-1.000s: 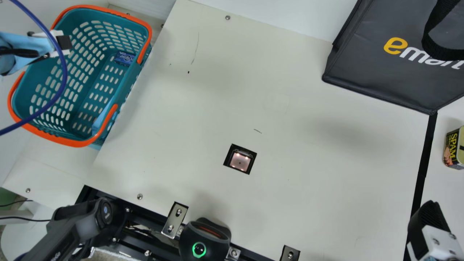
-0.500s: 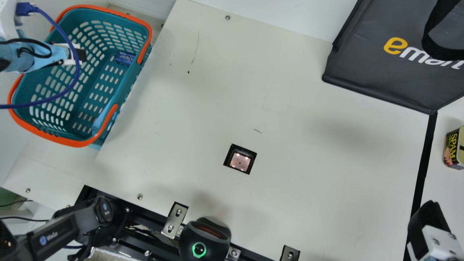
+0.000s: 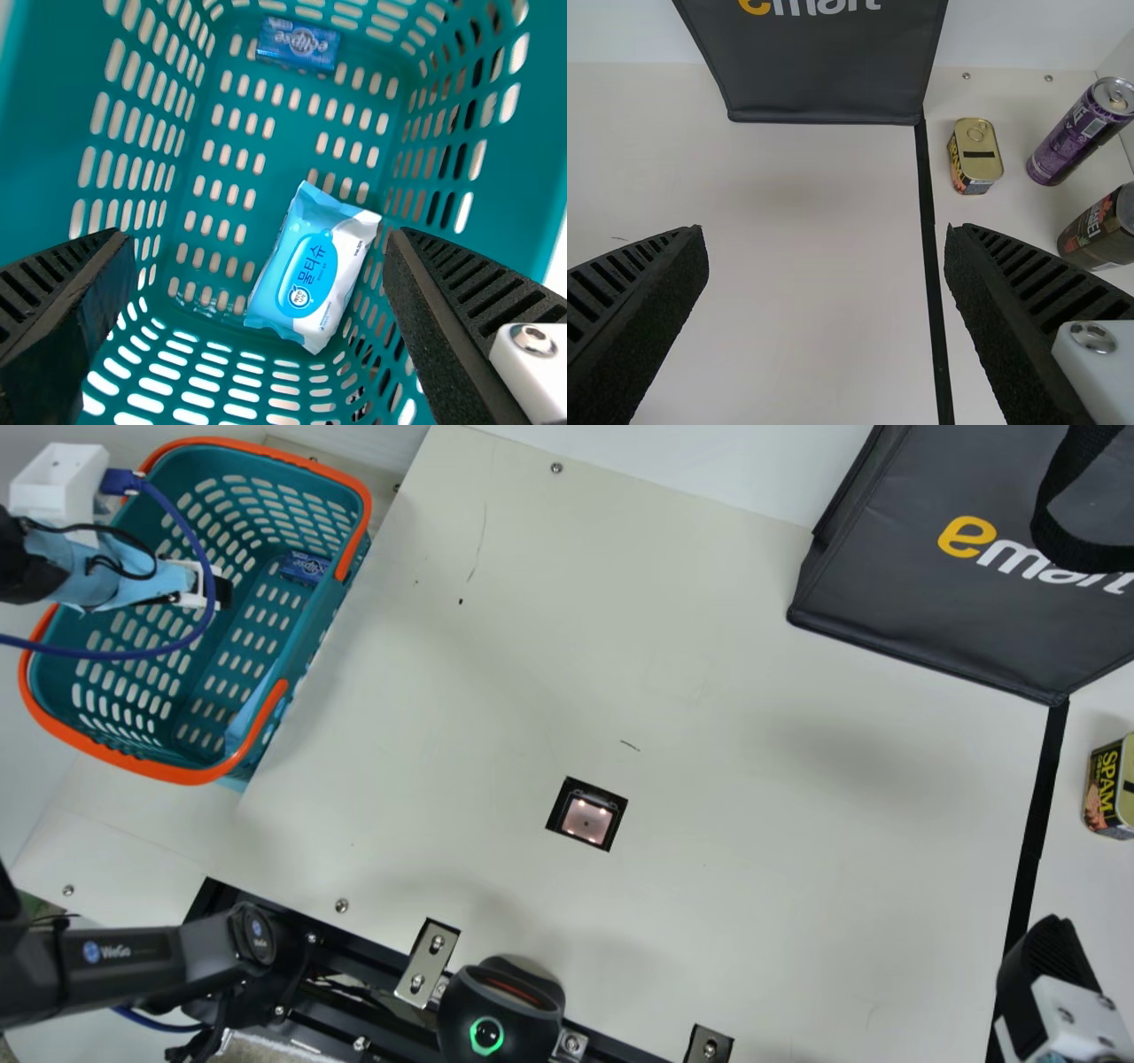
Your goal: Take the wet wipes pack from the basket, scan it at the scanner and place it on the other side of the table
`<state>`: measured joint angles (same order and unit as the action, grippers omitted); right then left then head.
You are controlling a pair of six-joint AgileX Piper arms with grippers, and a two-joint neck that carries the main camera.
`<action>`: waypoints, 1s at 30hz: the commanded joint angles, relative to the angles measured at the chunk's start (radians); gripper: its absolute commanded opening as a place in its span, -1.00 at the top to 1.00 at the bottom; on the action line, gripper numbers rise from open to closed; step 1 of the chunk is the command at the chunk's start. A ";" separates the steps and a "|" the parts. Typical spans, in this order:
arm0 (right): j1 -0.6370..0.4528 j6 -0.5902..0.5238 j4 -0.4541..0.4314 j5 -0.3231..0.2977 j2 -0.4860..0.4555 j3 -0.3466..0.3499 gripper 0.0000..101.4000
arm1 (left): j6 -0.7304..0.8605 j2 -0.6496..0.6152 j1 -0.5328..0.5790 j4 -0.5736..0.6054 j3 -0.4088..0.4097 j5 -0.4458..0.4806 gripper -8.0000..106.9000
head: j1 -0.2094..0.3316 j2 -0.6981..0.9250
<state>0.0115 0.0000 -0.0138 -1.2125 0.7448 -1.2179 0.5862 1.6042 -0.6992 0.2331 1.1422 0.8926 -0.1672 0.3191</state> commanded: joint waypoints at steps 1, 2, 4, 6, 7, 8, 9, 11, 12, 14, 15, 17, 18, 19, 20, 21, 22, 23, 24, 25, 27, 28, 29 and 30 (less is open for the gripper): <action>0.000 0.000 0.000 0.000 0.000 0.000 -0.87 | 0.003 0.036 0.002 -0.006 0.004 -0.006 -0.71 | 0.029 0.002; 0.000 0.000 0.000 0.000 0.000 0.000 -0.87 | 0.005 0.050 0.004 -0.007 0.006 -0.010 -0.71 | 0.029 0.002; 0.000 0.000 0.000 0.000 0.000 0.000 -0.87 | 0.008 0.077 0.008 -0.010 0.009 -0.018 -0.71 | 0.029 0.002; 0.000 0.000 0.000 0.000 0.000 0.000 -0.87 | 0.011 0.103 0.012 -0.013 0.013 -0.026 -0.71 | 0.029 0.002; 0.000 0.000 0.000 0.000 0.000 0.000 -0.87 | 0.013 0.115 0.015 -0.013 0.014 -0.031 -0.71 | 0.029 0.002; 0.000 0.000 0.000 0.000 0.000 0.000 -0.87 | 0.015 0.127 0.018 -0.013 0.016 -0.034 -0.71 | 0.029 0.002; 0.000 0.000 0.000 0.000 0.000 0.000 -0.87 | 0.018 0.138 0.021 -0.012 0.017 -0.038 -0.71 | 0.029 0.002; 0.000 0.000 0.000 0.000 0.000 0.000 -0.87 | 0.021 0.161 0.027 -0.011 0.022 -0.047 -0.71 | 0.029 0.002; 0.000 0.000 0.000 -0.001 0.000 0.000 -0.87 | 0.023 0.171 0.030 -0.010 0.025 -0.051 -0.71 | 0.029 0.002; 0.000 0.000 0.000 0.000 0.000 0.000 -0.87 | 0.025 0.192 0.035 -0.008 0.030 -0.058 -0.71 | 0.029 0.002; 0.000 0.000 0.000 0.000 0.000 0.000 -0.87 | 0.026 0.202 0.037 -0.007 0.033 -0.061 -0.71 | 0.029 0.002; 0.000 0.000 0.000 0.000 0.000 0.000 -0.87 | 0.024 0.219 0.041 -0.006 0.037 -0.064 -0.71 | 0.029 0.002; 0.000 0.000 0.000 0.000 0.000 0.000 -0.87 | 0.023 0.227 0.043 -0.005 0.038 -0.064 -0.71 | 0.029 0.002; 0.000 0.000 0.000 0.000 0.000 0.000 -0.87 | 0.019 0.233 0.045 -0.005 0.040 -0.064 -0.71 | 0.029 0.002; 0.000 0.000 0.000 0.000 0.000 0.000 -0.87 | 0.015 0.240 0.046 -0.006 0.040 -0.062 -0.71 | 0.029 0.002; 0.000 0.000 0.000 0.000 0.000 0.000 -0.87 | 0.010 0.245 0.048 -0.006 0.040 -0.058 -0.71 | 0.029 0.002; 0.000 0.000 0.000 0.000 0.000 0.000 -0.87 | 0.006 0.249 0.049 -0.008 0.039 -0.055 -0.71 | 0.029 0.002; 0.000 0.000 0.000 0.000 0.000 0.000 -0.87 | 0.002 0.253 0.051 -0.009 0.038 -0.051 -0.71 | 0.029 0.002; 0.000 0.000 0.000 0.000 0.000 0.000 -0.87 | -0.001 0.256 0.051 -0.011 0.037 -0.047 -0.71 | 0.029 0.002; 0.000 0.000 0.000 0.000 0.000 0.000 -0.87 | -0.004 0.260 0.051 -0.013 0.036 -0.042 -0.71 | 0.029 0.002; 0.000 0.000 0.000 0.000 0.000 0.000 -0.87 | 0.000 0.266 0.049 -0.013 0.032 -0.032 -0.71 | 0.029 0.002; 0.000 0.000 0.000 0.000 0.000 0.000 -0.87 | 0.005 0.268 0.047 -0.012 0.030 -0.027 -0.71 | 0.029 0.002; 0.000 0.000 0.000 0.000 0.000 0.000 -0.87 | 0.014 0.271 0.044 -0.010 0.028 -0.024 -0.71 | 0.029 0.002; 0.000 0.000 0.000 0.000 0.000 0.000 -0.87 | 0.024 0.273 0.041 -0.007 0.026 -0.019 -0.71 | 0.029 0.002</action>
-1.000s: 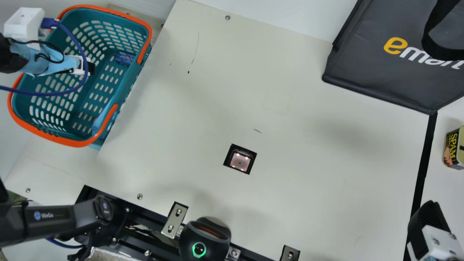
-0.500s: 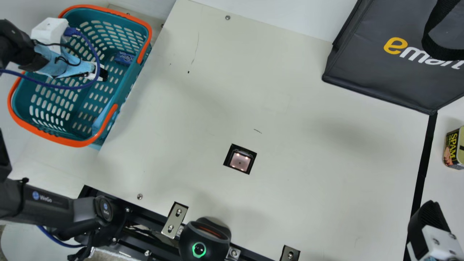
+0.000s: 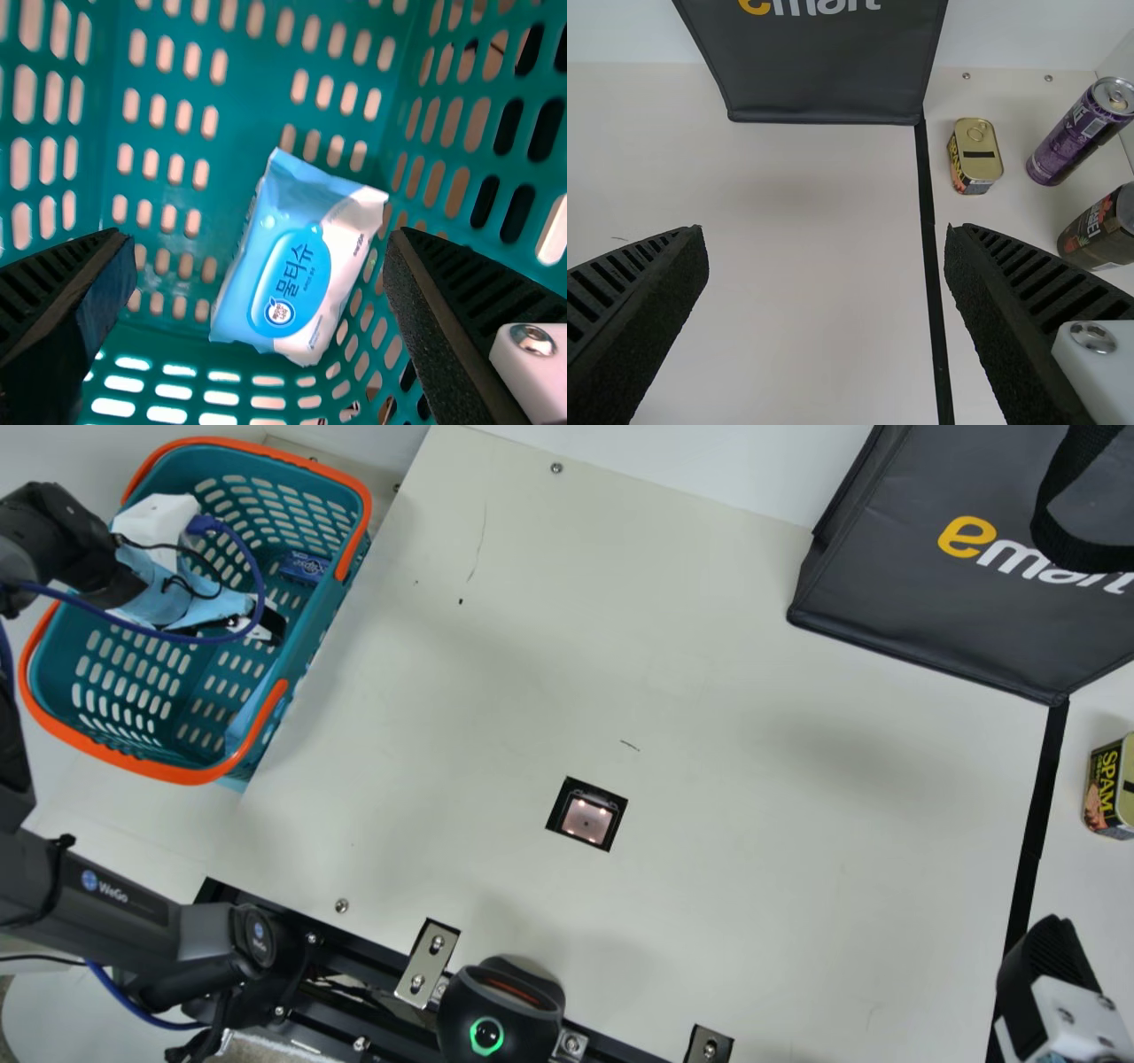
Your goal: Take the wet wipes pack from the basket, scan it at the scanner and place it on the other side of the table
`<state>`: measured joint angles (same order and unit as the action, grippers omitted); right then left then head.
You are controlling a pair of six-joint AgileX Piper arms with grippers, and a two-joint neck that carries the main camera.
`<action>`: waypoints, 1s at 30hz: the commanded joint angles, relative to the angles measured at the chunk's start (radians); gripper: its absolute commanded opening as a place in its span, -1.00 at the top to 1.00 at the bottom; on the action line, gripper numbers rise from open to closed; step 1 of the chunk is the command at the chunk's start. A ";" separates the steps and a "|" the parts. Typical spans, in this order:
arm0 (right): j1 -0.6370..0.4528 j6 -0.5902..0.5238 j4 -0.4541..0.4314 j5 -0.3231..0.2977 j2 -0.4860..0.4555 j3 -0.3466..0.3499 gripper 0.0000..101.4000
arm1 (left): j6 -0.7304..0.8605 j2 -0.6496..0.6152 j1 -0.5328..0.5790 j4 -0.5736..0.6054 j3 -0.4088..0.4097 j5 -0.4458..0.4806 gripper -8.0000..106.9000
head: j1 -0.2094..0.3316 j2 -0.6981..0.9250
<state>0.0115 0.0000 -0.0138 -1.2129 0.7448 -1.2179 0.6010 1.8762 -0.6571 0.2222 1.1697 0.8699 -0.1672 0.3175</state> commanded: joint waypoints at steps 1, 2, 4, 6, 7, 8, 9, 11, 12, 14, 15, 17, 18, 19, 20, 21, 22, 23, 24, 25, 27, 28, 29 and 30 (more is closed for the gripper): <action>0.000 0.000 0.000 0.000 0.000 0.000 -0.87 | 0.023 0.004 -0.005 0.008 -0.005 0.007 -0.71 | 0.029 0.004; 0.000 0.000 0.000 0.000 0.000 0.000 -0.87 | 0.036 0.007 -0.009 0.010 -0.008 0.009 -0.71 | 0.029 0.004; 0.000 0.000 0.000 0.000 0.000 0.000 -0.87 | 0.065 0.014 -0.017 0.015 -0.015 0.012 -0.71 | 0.029 0.004; 0.000 0.000 0.000 0.000 0.000 0.000 -0.87 | 0.095 0.023 -0.025 0.019 -0.022 0.012 -0.71 | 0.029 0.004; 0.000 0.000 0.000 0.000 0.000 0.000 -0.87 | 0.111 0.028 -0.029 0.021 -0.025 0.012 -0.71 | 0.029 0.004; 0.000 0.000 0.000 0.000 0.000 0.000 -0.87 | 0.126 0.033 -0.034 0.023 -0.029 0.010 -0.71 | 0.029 0.004; 0.000 0.000 0.000 0.000 0.000 0.000 -0.87 | 0.140 0.037 -0.038 0.024 -0.033 0.007 -0.71 | 0.029 0.004; 0.000 0.000 0.000 0.000 0.000 0.000 -0.87 | 0.170 0.047 -0.046 0.027 -0.043 -0.001 -0.71 | 0.029 0.004; 0.000 0.000 0.000 0.000 0.000 0.000 -0.87 | 0.185 0.051 -0.049 0.029 -0.047 -0.005 -0.71 | 0.029 0.004; 0.000 0.000 0.000 0.000 0.000 0.000 -0.87 | 0.211 0.060 -0.055 0.029 -0.057 -0.017 -0.71 | 0.029 0.004; 0.000 0.000 0.000 0.000 0.000 0.000 -0.87 | 0.224 0.064 -0.058 0.029 -0.062 -0.024 -0.71 | 0.029 0.004; 0.000 0.000 0.000 0.000 0.000 0.000 -0.87 | 0.247 0.073 -0.063 0.031 -0.071 -0.037 -0.71 | 0.029 0.004; 0.000 0.000 0.000 0.000 0.000 0.000 -0.87 | 0.257 0.078 -0.065 0.031 -0.075 -0.044 -0.71 | 0.029 0.004; 0.000 0.000 0.000 0.000 0.000 0.000 -0.87 | 0.266 0.082 -0.066 0.032 -0.078 -0.050 -0.71 | 0.029 0.004; 0.000 0.000 0.000 0.000 0.000 0.000 -0.87 | 0.274 0.086 -0.068 0.032 -0.082 -0.057 -0.71 | 0.029 0.004; 0.000 0.000 0.000 0.000 0.000 0.000 -0.87 | 0.281 0.090 -0.069 0.033 -0.087 -0.064 -0.71 | 0.029 0.004; 0.000 0.000 0.000 0.000 0.000 0.000 -0.87 | 0.288 0.094 -0.069 0.032 -0.091 -0.071 -0.71 | 0.029 0.004; 0.000 0.000 0.000 0.000 0.000 0.000 -0.87 | 0.293 0.098 -0.070 0.032 -0.095 -0.079 -0.71 | 0.029 0.004; 0.000 0.000 0.000 0.000 0.000 0.000 -0.87 | 0.299 0.101 -0.070 0.031 -0.099 -0.086 -0.71 | 0.029 0.004; 0.000 0.000 0.000 0.000 0.000 0.000 -0.87 | 0.303 0.104 -0.070 0.030 -0.103 -0.092 -0.71 | 0.029 0.004; 0.000 0.000 0.000 0.000 0.000 0.000 -0.87 | 0.312 0.110 -0.070 0.028 -0.110 -0.106 -0.71 | 0.029 0.004; 0.000 0.000 0.000 0.000 0.000 0.000 -0.87 | 0.315 0.113 -0.070 0.028 -0.114 -0.112 -0.71 | 0.029 0.004; 0.000 0.000 0.000 0.000 0.000 0.000 -0.87 | 0.319 0.116 -0.070 0.027 -0.117 -0.118 -0.71 | 0.029 0.004; 0.000 0.000 0.000 0.000 0.000 0.000 -0.87 | 0.322 0.119 -0.070 0.026 -0.120 -0.124 -0.71 | 0.029 0.004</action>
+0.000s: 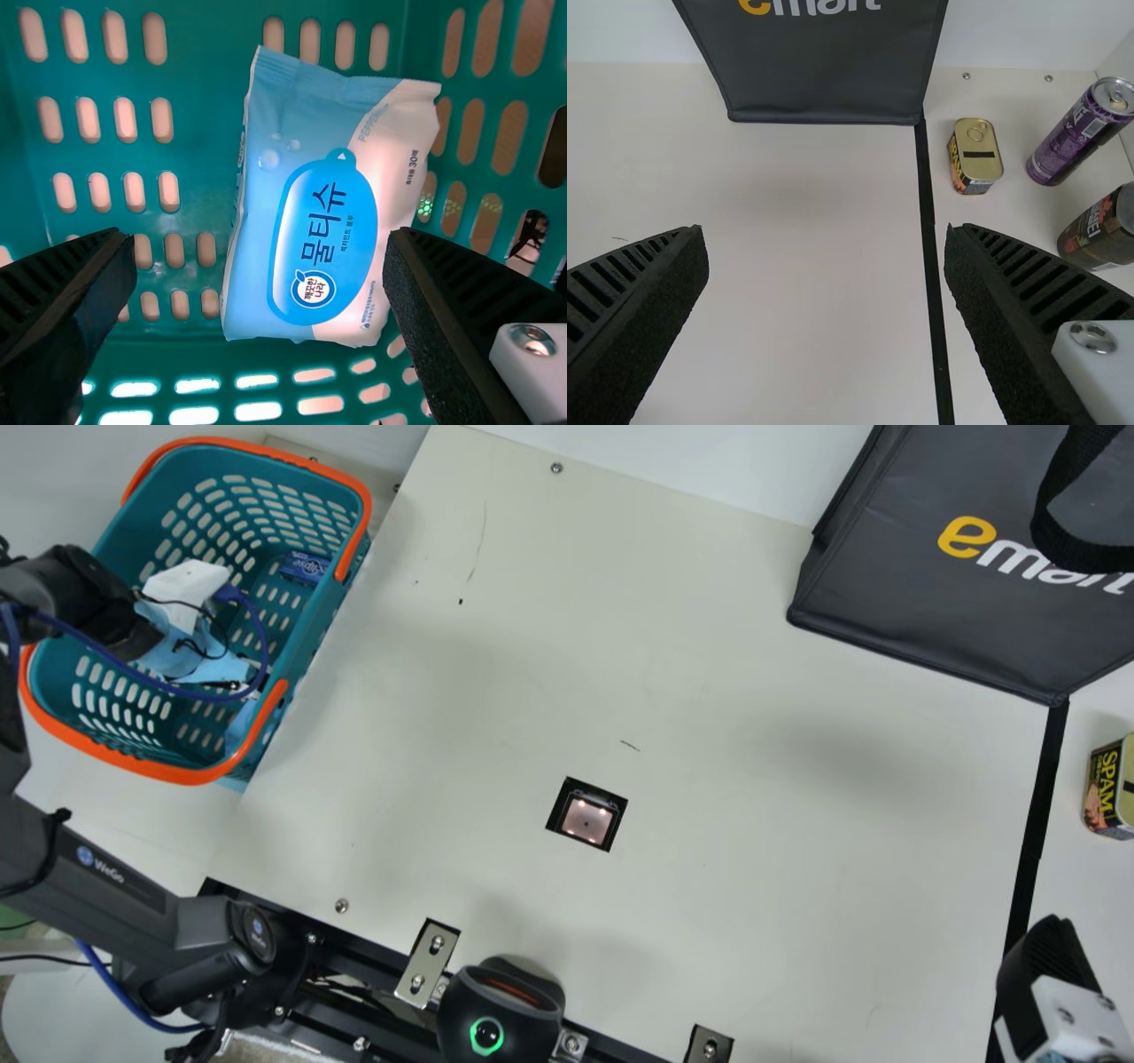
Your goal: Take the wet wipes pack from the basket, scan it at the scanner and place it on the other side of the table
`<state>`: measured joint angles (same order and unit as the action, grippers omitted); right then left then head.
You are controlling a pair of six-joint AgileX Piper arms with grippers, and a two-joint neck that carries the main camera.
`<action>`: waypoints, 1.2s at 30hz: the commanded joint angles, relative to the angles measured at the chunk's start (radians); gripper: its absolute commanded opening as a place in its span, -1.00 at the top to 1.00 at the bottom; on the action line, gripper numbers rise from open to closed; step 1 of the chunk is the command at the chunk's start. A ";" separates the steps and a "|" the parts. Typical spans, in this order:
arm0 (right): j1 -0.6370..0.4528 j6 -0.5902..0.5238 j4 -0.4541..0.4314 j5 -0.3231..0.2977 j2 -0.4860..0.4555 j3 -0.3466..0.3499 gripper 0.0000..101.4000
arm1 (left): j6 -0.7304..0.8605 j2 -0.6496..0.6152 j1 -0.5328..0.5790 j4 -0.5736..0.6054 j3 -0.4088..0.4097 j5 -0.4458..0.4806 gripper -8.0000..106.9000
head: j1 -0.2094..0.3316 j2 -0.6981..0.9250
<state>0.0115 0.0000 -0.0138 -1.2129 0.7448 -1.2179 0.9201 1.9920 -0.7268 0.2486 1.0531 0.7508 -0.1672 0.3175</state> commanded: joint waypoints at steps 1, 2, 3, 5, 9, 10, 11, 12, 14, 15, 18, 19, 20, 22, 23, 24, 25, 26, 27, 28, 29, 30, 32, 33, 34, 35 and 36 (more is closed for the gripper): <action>0.000 0.000 0.000 0.000 0.000 0.000 -0.87 | 0.006 0.005 0.001 -0.002 -0.006 -0.011 -0.71 | 0.029 0.004; 0.000 0.000 0.000 0.000 0.000 0.000 -0.87 | 0.009 0.008 0.001 -0.002 -0.009 -0.017 -0.71 | 0.029 0.004; 0.000 0.000 0.000 0.000 0.000 0.000 -0.87 | 0.013 0.010 0.001 -0.003 -0.013 -0.023 -0.71 | 0.029 0.004; 0.000 0.000 0.000 0.000 0.000 0.000 -0.87 | 0.019 0.014 0.002 -0.004 -0.019 -0.034 -0.71 | 0.029 0.004; 0.000 0.000 0.000 0.000 0.000 0.000 -0.87 | 0.034 0.019 0.004 -0.002 -0.029 -0.051 -0.71 | 0.029 0.004; 0.000 0.000 0.000 0.000 0.000 0.000 -0.87 | 0.040 0.021 0.004 0.002 -0.030 -0.052 -0.71 | 0.029 0.004; 0.000 0.000 0.000 0.000 0.000 0.000 -0.87 | 0.045 0.022 0.004 0.005 -0.032 -0.054 -0.71 | 0.029 0.004; 0.000 0.000 0.000 0.000 0.000 0.000 -0.87 | 0.050 0.023 0.004 0.006 -0.034 -0.058 -0.71 | 0.029 0.004; 0.000 0.000 0.000 0.000 0.000 0.000 -0.87 | 0.056 0.025 0.004 0.006 -0.039 -0.068 -0.71 | 0.029 0.004; 0.000 0.000 0.000 0.000 0.000 0.000 -0.87 | 0.056 0.026 0.005 0.003 -0.042 -0.076 -0.71 | 0.029 0.004; 0.000 0.000 0.000 0.000 0.000 0.000 -0.87 | 0.054 0.027 0.007 -0.011 -0.053 -0.106 -0.71 | 0.029 0.004; 0.000 0.000 0.000 0.000 0.000 0.000 -0.87 | 0.052 0.028 0.008 -0.016 -0.057 -0.118 -0.71 | 0.029 0.004; 0.000 0.000 0.000 0.000 0.000 0.000 -0.87 | 0.049 0.028 0.009 -0.022 -0.060 -0.129 -0.71 | 0.029 0.004; 0.000 0.000 0.000 0.000 0.000 0.000 -0.87 | 0.045 0.029 0.009 -0.032 -0.067 -0.149 -0.71 | 0.029 0.004; 0.000 0.000 0.000 0.000 0.000 0.000 -0.87 | 0.042 0.029 0.009 -0.037 -0.070 -0.160 -0.71 | 0.029 0.004; 0.000 0.000 0.000 0.000 0.000 0.000 -0.87 | 0.039 0.030 0.009 -0.042 -0.073 -0.170 -0.71 | 0.029 0.004; 0.000 0.000 0.000 0.000 0.000 0.000 -0.87 | 0.036 0.031 0.008 -0.048 -0.076 -0.180 -0.71 | 0.029 0.004; 0.000 0.000 0.000 0.000 0.000 0.000 -0.87 | 0.032 0.031 0.007 -0.054 -0.078 -0.190 -0.71 | 0.029 0.004; 0.000 0.000 0.000 0.000 0.000 0.000 -0.87 | 0.026 0.032 0.007 -0.063 -0.081 -0.201 -0.71 | 0.029 0.004; 0.000 0.000 0.000 -0.001 0.000 0.000 -0.87 | 0.023 0.032 0.005 -0.070 -0.082 -0.211 -0.71 | 0.029 0.004; 0.000 0.000 0.000 -0.001 0.000 0.000 -0.87 | 0.020 0.032 0.004 -0.074 -0.083 -0.217 -0.71 | 0.029 0.004; 0.000 0.000 0.000 0.000 0.000 0.000 -0.87 | 0.018 0.032 0.002 -0.078 -0.084 -0.224 -0.71 | 0.029 0.004; 0.000 0.000 0.000 0.000 0.000 0.000 -0.87 | 0.019 0.029 -0.002 -0.080 -0.085 -0.232 -0.71 | 0.029 0.004; 0.000 0.000 0.000 0.000 0.000 0.000 -0.87 | 0.022 0.027 -0.003 -0.079 -0.085 -0.234 -0.71 | 0.029 0.004; 0.000 0.000 0.000 0.000 0.000 0.000 -0.87 | 0.026 0.024 -0.005 -0.076 -0.086 -0.235 -0.71 | 0.029 0.004; 0.000 0.000 0.000 0.000 0.000 0.000 -0.87 | 0.032 0.019 -0.006 -0.071 -0.086 -0.233 -0.71 | 0.029 0.004; 0.000 0.000 0.000 0.000 0.000 0.000 -0.87 | 0.040 0.015 -0.007 -0.063 -0.086 -0.229 -0.71 | 0.029 0.004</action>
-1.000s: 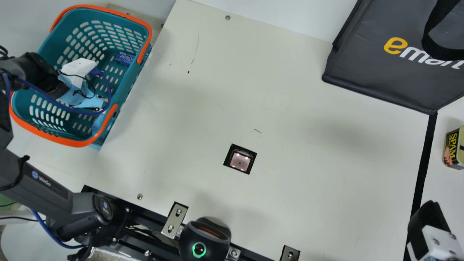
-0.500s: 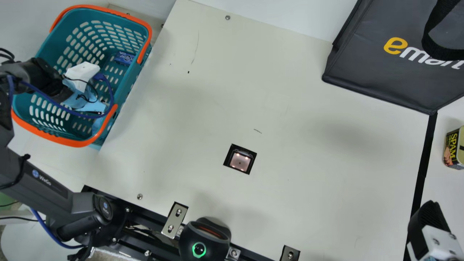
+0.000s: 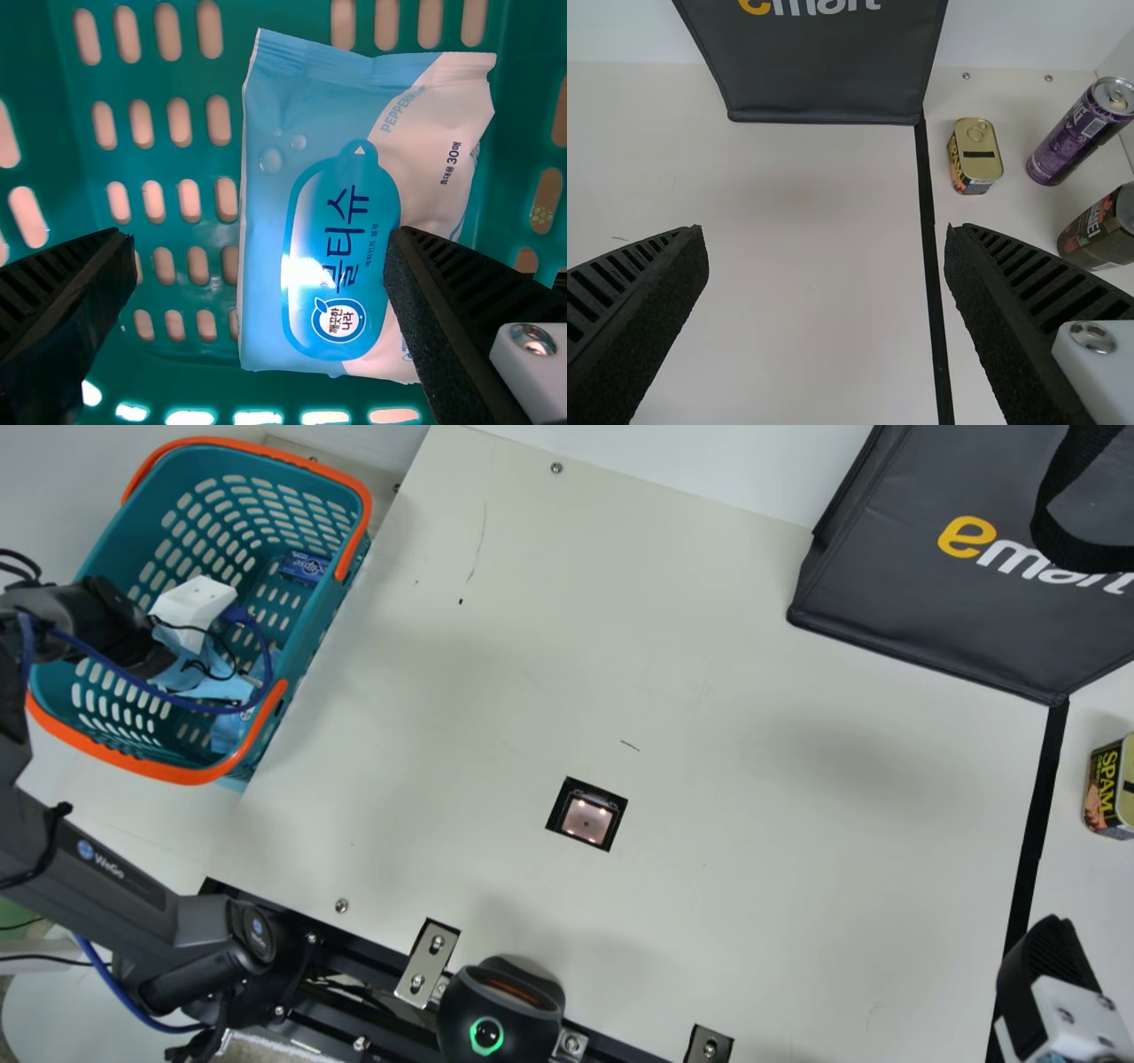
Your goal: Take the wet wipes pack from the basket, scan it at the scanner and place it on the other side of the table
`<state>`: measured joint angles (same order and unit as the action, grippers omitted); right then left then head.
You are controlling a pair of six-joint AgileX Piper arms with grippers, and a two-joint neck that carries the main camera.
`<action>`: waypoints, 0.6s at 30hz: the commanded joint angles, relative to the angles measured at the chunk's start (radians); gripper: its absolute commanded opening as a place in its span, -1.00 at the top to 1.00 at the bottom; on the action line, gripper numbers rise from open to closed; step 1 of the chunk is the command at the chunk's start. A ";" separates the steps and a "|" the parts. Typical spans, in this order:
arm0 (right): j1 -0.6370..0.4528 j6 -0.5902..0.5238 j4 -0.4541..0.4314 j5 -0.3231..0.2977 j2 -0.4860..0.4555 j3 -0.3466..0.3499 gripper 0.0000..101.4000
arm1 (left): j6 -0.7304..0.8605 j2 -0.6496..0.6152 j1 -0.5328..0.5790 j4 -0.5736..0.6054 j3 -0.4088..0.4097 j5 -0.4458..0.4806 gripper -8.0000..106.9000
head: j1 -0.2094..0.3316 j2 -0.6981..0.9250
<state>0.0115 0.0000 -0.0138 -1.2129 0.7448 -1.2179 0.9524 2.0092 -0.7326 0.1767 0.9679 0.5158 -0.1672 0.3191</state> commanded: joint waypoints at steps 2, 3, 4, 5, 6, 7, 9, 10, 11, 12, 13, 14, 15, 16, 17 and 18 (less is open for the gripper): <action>0.000 0.000 0.000 0.000 0.000 0.000 -0.87 | 0.033 -0.015 -0.003 0.037 -0.001 0.025 -0.71 | 0.029 0.002; 0.000 0.000 0.000 0.000 0.000 0.000 -0.87 | 0.048 -0.021 -0.004 0.054 0.001 0.038 -0.71 | 0.029 0.002; 0.000 0.000 0.000 0.000 0.000 0.000 -0.87 | 0.063 -0.029 -0.006 0.071 0.001 0.052 -0.71 | 0.029 0.002; 0.000 0.000 0.000 0.000 0.000 0.000 -0.87 | 0.077 -0.036 -0.007 0.086 0.002 0.065 -0.71 | 0.029 0.002; 0.000 0.000 0.000 0.000 0.000 0.000 -0.87 | 0.090 -0.044 -0.009 0.101 0.002 0.078 -0.71 | 0.029 0.002; 0.000 0.000 0.000 0.000 0.000 0.000 -0.87 | 0.103 -0.052 -0.010 0.114 0.002 0.092 -0.71 | 0.029 0.002; 0.000 0.000 0.000 0.000 0.000 0.000 -0.87 | 0.124 -0.065 -0.012 0.136 0.003 0.117 -0.71 | 0.029 0.002; 0.000 0.000 0.000 0.000 0.000 0.000 -0.87 | 0.133 -0.071 -0.013 0.144 0.003 0.126 -0.71 | 0.029 0.002; 0.000 0.000 0.000 0.000 0.000 0.000 -0.87 | 0.140 -0.075 -0.014 0.151 0.002 0.135 -0.71 | 0.029 0.002; 0.000 0.000 0.000 0.000 0.000 0.000 -0.87 | 0.145 -0.078 -0.013 0.156 0.003 0.142 -0.71 | 0.029 0.002; 0.000 0.000 0.000 0.000 0.000 0.000 -0.87 | 0.148 -0.079 -0.014 0.160 0.003 0.147 -0.71 | 0.029 0.002; 0.000 0.000 0.000 0.000 0.000 0.000 -0.87 | 0.151 -0.079 -0.014 0.163 0.004 0.152 -0.71 | 0.029 0.002; 0.000 0.000 0.000 0.000 0.000 0.000 -0.87 | 0.152 -0.077 -0.013 0.164 0.004 0.155 -0.71 | 0.029 0.002; 0.000 0.000 0.000 0.000 0.000 0.000 -0.87 | 0.153 -0.075 -0.013 0.165 0.005 0.157 -0.71 | 0.029 0.002; 0.000 0.000 0.000 0.000 0.000 0.000 -0.87 | 0.154 -0.071 -0.014 0.166 0.006 0.159 -0.71 | 0.029 0.002; 0.000 0.000 0.000 0.000 0.000 0.000 -0.87 | 0.155 -0.066 -0.014 0.167 0.007 0.160 -0.71 | 0.029 0.002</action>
<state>0.0115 0.0000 -0.0138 -1.2129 0.7448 -1.2179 1.1066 1.9394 -0.7449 0.3428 0.9738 0.6735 -0.1672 0.3191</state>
